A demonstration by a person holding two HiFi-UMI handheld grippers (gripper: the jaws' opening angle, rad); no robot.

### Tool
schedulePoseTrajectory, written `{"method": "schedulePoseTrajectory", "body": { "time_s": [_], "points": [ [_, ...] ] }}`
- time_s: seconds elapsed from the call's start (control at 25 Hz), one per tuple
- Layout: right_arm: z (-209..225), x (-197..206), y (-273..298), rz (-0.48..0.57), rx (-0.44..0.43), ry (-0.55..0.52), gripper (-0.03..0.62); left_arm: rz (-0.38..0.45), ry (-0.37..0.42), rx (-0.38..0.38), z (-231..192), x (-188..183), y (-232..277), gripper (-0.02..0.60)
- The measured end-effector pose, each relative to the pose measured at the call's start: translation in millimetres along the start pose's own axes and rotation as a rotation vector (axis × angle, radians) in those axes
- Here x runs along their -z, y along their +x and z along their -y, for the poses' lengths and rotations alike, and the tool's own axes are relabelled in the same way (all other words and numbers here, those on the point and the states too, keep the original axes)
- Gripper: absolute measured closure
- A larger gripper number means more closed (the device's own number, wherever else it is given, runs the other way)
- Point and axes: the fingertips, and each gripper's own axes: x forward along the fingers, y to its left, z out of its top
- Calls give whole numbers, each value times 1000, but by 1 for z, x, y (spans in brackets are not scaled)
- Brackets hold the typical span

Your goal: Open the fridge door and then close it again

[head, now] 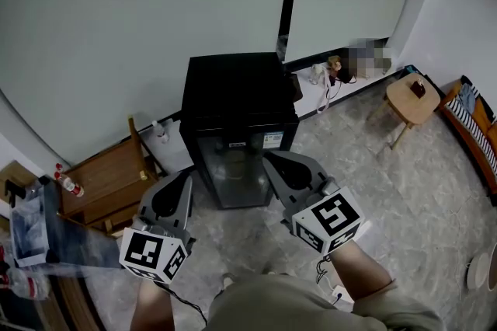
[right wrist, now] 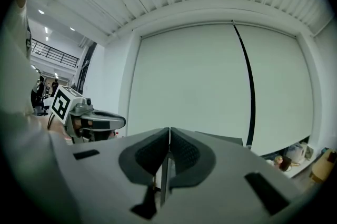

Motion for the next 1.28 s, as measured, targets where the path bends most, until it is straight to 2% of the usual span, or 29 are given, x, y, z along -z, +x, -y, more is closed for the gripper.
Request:
{"method": "schedulePoseTrajectory", "body": {
  "time_s": [0.28, 0.56, 1.28],
  "points": [
    [10, 26, -30, -68, -14, -34, 594, -42, -44, 13, 27, 20, 0, 571],
    [4, 48, -41, -111, -44, -17, 594, -90, -56, 16, 47, 39, 0, 569],
    [6, 59, -33, -103, -55, 55, 594, -107, -46, -7, 46, 39, -5, 569]
  ]
}}
